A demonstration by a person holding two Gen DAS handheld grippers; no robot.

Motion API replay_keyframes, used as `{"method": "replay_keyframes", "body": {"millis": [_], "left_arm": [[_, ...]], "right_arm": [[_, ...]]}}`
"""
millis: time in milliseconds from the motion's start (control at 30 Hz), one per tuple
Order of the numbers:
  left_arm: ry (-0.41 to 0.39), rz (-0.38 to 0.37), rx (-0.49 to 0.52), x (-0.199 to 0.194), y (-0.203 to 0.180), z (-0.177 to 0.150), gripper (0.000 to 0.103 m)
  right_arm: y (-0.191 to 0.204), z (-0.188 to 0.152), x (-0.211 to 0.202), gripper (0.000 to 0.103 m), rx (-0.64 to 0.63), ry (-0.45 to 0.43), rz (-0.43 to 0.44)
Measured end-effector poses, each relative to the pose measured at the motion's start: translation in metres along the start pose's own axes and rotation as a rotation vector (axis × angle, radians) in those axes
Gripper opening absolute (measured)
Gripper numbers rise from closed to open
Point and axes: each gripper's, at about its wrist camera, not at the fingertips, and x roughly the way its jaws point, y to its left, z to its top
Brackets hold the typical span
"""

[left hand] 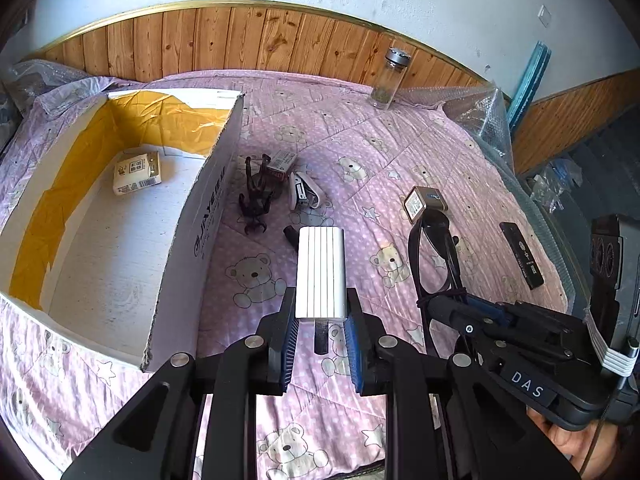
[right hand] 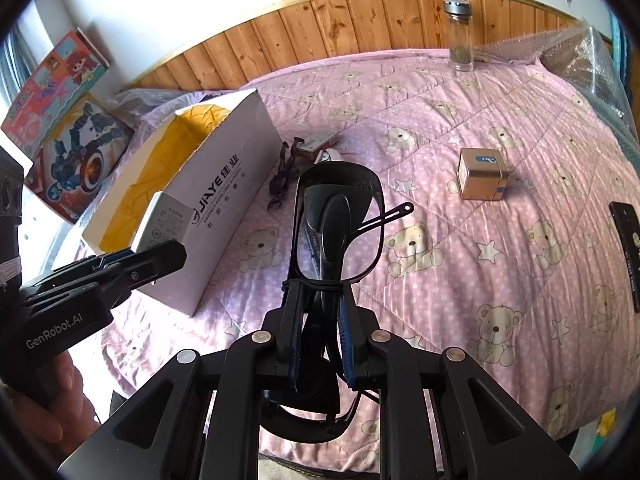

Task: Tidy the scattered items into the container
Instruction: 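Carry the charger and glasses with both tools over the open box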

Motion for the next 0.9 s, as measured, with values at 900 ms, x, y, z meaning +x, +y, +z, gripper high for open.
{"method": "replay_keyframes", "body": {"millis": [900], "left_arm": [[-0.137,0.054,-0.109,-0.066,0.057,0.008,0.023]], "right_arm": [[0.082,0.031,-0.003,0.017,-0.153,-0.022,0.097]]}}
